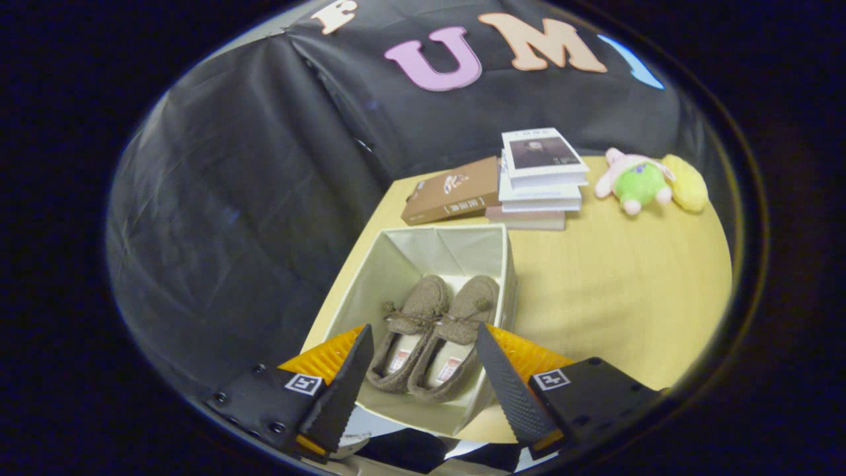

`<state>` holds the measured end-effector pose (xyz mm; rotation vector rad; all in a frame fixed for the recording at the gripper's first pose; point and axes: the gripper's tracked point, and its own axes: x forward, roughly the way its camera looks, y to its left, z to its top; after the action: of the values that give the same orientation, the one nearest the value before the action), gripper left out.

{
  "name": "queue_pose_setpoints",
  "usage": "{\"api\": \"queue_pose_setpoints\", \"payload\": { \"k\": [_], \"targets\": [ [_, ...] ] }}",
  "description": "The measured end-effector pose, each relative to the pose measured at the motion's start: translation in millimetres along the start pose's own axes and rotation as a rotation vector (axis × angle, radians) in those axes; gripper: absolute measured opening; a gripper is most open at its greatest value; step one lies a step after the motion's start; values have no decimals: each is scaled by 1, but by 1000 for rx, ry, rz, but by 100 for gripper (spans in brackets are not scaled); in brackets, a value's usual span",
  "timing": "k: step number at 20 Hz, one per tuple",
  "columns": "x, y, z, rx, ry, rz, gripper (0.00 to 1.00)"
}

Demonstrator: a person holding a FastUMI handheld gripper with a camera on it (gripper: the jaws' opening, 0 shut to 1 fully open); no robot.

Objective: Open the storage box then place both shoes into the box .Put the left shoe in first, then the right shoe, with the right side of both shoes facing outward in a uniform manner.

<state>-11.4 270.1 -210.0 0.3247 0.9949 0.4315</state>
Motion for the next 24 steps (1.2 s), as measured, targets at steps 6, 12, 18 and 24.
{"api": "queue_pose_setpoints", "payload": {
  "k": [6,12,18,24],
  "targets": [
    [-55,-20,45,-134,-185,34,99],
    [-120,-78,74,-202,-331,-58,99],
    [-179,-150,98,-214,-540,-204,99],
    [-228,-206,103,-239,-679,-364,99]
  ]
}}
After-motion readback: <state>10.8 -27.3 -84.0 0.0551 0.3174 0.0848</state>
